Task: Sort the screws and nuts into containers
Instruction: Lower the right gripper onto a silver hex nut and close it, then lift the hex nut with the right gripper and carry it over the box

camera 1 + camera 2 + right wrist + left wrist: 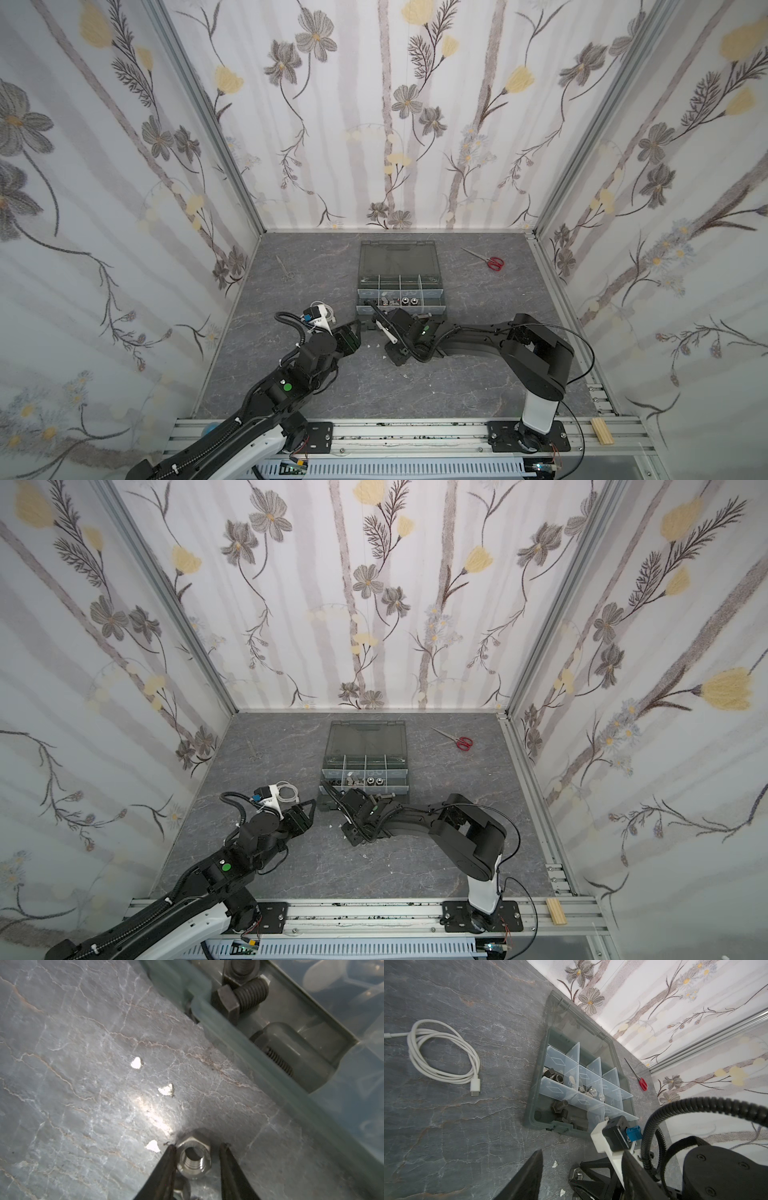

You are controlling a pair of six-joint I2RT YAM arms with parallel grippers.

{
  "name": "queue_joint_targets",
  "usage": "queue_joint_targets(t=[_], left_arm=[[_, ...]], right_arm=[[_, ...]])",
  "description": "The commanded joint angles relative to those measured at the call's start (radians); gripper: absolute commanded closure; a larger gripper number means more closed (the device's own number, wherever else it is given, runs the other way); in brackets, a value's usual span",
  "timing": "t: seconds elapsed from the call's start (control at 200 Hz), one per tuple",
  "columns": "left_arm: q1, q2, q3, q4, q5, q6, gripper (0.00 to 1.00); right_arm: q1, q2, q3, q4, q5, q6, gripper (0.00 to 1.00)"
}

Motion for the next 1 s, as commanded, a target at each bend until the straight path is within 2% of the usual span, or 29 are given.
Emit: queue_joint_targets(t=[0.0, 0.38, 0.694, 0.999], left_arm=[[0.001, 0.000, -0.001, 0.030, -0.010, -0.015, 0.37], [0.002, -0.002, -0.006, 0.032, -0.015, -0.019, 0.37], [0.002, -0.018, -0.011, 0.032, -0.008, -0.025, 0.38], [0.002, -0.007, -0.010, 0.033, 0.008, -0.027, 0.39]], right_arm=[[0.001, 0.013, 0.007, 0.003, 0.010, -0.004, 0.68], [0.001, 0.003, -0.020, 0.057, -0.024, 0.005, 0.78], [-0.012, -0.058, -0.053, 0.117, -0.063, 0.012, 0.79], [-0.090, -0.194, -0.100, 0.158, -0.084, 0.032, 0.79]])
